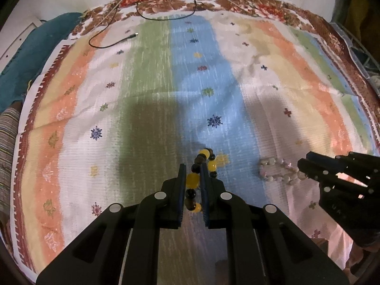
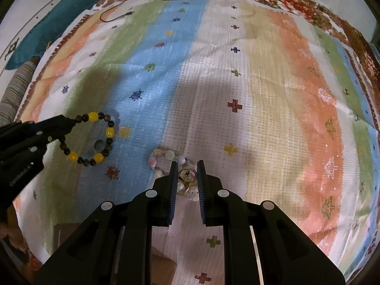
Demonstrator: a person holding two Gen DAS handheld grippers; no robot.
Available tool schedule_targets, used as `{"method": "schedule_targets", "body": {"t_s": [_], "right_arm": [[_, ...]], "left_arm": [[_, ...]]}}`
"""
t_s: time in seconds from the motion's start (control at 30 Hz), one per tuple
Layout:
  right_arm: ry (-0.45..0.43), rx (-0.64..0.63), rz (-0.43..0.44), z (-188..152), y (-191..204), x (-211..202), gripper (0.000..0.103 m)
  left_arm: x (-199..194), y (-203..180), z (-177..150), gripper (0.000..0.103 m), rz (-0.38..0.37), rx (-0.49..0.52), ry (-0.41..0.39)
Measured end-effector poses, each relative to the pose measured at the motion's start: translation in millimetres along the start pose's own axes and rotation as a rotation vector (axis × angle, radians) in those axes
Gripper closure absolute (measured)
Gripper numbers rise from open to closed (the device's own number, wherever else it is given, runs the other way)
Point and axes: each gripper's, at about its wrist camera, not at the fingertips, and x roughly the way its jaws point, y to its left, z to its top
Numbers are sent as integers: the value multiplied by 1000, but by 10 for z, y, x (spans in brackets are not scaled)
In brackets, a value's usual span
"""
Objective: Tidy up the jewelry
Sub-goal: 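Lift the yellow-black bracelet with the left tool while the right tool lifts the shell bracelet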
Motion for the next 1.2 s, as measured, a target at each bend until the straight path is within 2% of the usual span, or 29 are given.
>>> {"method": "schedule_targets", "body": {"t_s": [0.53,0.87,1.2], "right_arm": [[-49,-21,5,-129,71,-316,86],[-74,-3,-20,-208,27,-489,86],[-144,6,9,-276,3,-764,86]], "left_arm": [[-440,66,-25,92,-23,-44,-65],[-677,-82,-151,92,-17,-10,-101],[-877,-153,-254,92,-33,7,-129]]}}
